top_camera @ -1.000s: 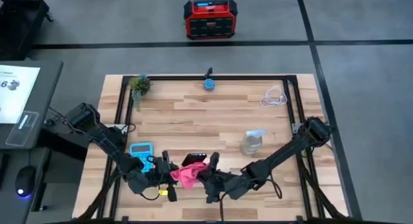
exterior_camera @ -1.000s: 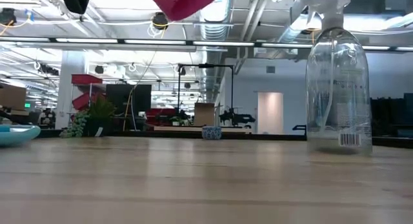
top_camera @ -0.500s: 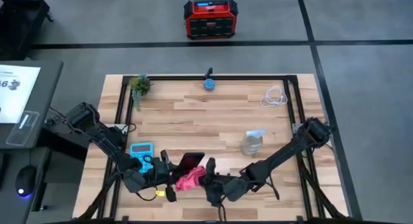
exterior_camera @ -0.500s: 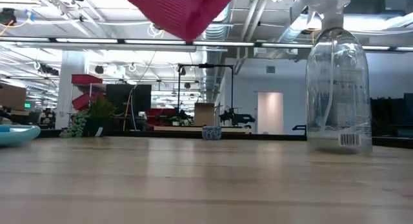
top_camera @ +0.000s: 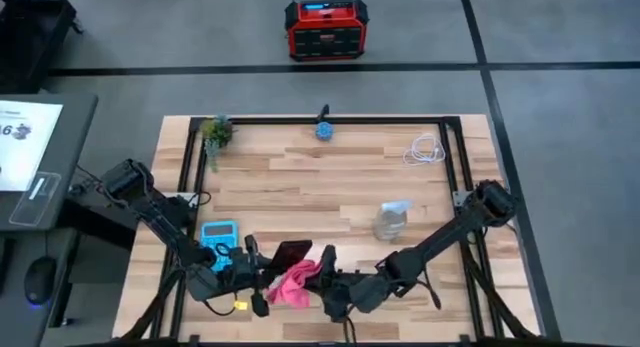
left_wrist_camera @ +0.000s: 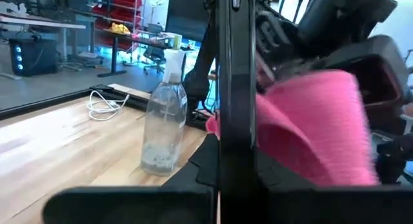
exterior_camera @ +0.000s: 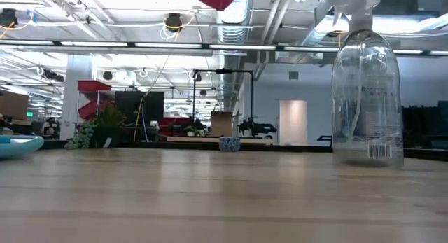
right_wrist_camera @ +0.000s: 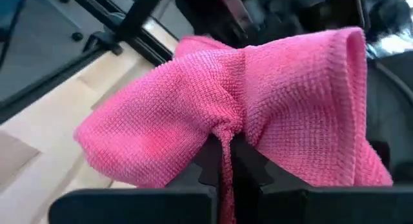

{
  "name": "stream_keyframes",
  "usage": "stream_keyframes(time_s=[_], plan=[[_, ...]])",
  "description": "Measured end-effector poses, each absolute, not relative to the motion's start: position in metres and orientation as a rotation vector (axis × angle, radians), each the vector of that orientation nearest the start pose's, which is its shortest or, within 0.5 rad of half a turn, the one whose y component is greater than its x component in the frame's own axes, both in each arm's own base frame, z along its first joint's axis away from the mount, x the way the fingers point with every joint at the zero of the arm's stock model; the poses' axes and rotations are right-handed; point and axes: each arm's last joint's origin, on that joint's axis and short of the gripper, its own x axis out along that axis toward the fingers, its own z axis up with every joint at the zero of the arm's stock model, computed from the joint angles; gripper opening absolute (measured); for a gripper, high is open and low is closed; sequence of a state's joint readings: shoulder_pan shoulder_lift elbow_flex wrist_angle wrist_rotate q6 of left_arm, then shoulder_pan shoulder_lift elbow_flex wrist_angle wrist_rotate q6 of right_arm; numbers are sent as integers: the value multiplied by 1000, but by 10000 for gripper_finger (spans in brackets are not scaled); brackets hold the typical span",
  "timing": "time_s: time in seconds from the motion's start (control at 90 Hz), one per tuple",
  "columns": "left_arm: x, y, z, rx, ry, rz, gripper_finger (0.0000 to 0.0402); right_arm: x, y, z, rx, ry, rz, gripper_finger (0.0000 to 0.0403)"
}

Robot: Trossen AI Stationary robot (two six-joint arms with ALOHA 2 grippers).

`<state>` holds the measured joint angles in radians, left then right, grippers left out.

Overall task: Apply microfiber cloth
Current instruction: Wipe the back of the black cellphone using pink microfiber cloth

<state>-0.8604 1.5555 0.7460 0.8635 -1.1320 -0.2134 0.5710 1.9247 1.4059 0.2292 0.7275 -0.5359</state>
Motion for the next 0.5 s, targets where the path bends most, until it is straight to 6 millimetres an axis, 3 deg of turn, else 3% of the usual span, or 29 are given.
stream_keyframes(time_s=[0.267, 0.411, 0.5], plan=[[221, -217, 236, -254, -59, 265, 7, 371, 231, 284, -817, 156, -395, 0], [221, -217, 235, -248, -50, 262, 7, 369, 233, 292, -768, 100, -417, 0], [221, -217, 235, -253, -51, 261, 7, 374, 231, 287, -783, 103, -327, 0]])
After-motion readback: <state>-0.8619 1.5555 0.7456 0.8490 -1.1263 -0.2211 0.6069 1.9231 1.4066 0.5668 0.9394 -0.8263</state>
